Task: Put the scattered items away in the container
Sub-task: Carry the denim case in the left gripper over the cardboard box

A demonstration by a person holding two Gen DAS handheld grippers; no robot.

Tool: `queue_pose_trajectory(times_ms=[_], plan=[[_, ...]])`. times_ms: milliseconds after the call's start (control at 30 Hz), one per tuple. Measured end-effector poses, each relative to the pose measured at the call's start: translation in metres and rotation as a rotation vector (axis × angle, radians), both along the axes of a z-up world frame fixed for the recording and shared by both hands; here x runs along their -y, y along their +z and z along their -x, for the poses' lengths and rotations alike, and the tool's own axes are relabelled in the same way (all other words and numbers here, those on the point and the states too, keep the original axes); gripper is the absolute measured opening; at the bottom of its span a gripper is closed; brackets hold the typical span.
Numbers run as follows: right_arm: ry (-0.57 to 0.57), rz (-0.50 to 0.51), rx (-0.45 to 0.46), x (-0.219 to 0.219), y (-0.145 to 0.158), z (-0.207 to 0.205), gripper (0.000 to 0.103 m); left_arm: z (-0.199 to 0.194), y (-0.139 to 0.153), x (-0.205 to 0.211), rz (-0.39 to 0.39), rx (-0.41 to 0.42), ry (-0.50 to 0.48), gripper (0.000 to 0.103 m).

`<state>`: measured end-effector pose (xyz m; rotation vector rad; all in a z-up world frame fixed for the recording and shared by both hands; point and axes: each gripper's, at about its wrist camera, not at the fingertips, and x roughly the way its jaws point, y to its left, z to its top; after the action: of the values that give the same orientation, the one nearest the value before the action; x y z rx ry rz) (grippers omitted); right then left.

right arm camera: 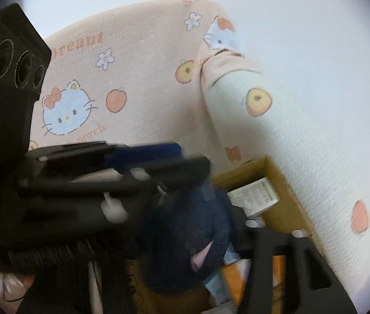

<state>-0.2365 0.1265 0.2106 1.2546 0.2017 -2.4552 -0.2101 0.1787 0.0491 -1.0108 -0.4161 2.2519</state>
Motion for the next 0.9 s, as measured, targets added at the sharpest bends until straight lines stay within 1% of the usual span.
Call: queue_pose_trajectory(times_ms=[33,67,133,167,200,233,267,300,333,367,400,433,500,567,600,733,800,900], plan=[[0.007,0.013,0.022,-0.002,0.004,0.004,0.030,0.003,0.001,-0.005,-0.004,0.013,0.004,0.031],[-0.005,-0.027,0.047,-0.002,0.005,0.010,0.029,0.007,0.001,-0.009,0.011,0.027,-0.004,0.031],[-0.009,-0.084,0.057,-0.003,-0.001,0.014,0.029,0.014,-0.005,-0.017,0.062,0.075,-0.016,0.031],[-0.019,-0.099,0.065,-0.009,-0.009,0.016,0.029,0.016,-0.009,-0.019,0.091,0.080,-0.022,0.031],[-0.024,-0.099,0.074,-0.013,-0.015,0.017,0.029,0.016,-0.017,-0.021,0.138,0.083,-0.024,0.031],[-0.031,-0.094,0.096,-0.019,-0.023,0.019,0.029,0.016,-0.024,-0.019,0.164,0.095,-0.020,0.031],[-0.053,-0.084,0.124,-0.026,-0.032,0.021,0.030,0.016,-0.031,-0.017,0.172,0.115,-0.014,0.031],[-0.077,-0.073,0.156,-0.033,-0.044,0.023,0.030,0.018,-0.043,-0.014,0.165,0.165,-0.009,0.031],[-0.100,-0.060,0.194,-0.040,-0.056,0.026,0.030,0.021,-0.049,-0.012,0.156,0.192,-0.006,0.031],[-0.116,-0.044,0.221,-0.045,-0.066,0.027,0.030,0.021,-0.056,-0.010,0.143,0.212,-0.002,0.031],[-0.121,-0.019,0.224,-0.049,-0.069,0.027,0.029,0.021,-0.062,-0.011,0.144,0.219,0.000,0.031],[-0.115,-0.009,0.209,-0.051,-0.066,0.027,0.029,0.020,-0.064,-0.014,0.153,0.218,-0.001,0.031],[-0.103,-0.009,0.177,-0.053,-0.059,0.026,0.029,0.019,-0.065,-0.015,0.127,0.213,0.004,0.031],[-0.093,-0.007,0.160,-0.056,-0.056,0.027,0.029,0.018,-0.062,-0.017,0.120,0.213,-0.007,0.031],[-0.091,-0.005,0.163,-0.057,-0.056,0.027,0.029,0.017,-0.061,-0.018,0.120,0.202,-0.004,0.031],[-0.113,0.034,0.197,-0.069,-0.061,0.030,0.029,0.011,-0.053,-0.022,0.163,0.137,-0.005,0.031],[-0.140,0.051,0.213,-0.078,-0.063,0.031,0.029,0.007,-0.052,-0.022,0.178,0.129,-0.015,0.031],[-0.189,0.099,0.267,-0.091,-0.065,0.031,0.029,0.002,-0.056,-0.026,0.196,0.146,-0.044,0.033]])
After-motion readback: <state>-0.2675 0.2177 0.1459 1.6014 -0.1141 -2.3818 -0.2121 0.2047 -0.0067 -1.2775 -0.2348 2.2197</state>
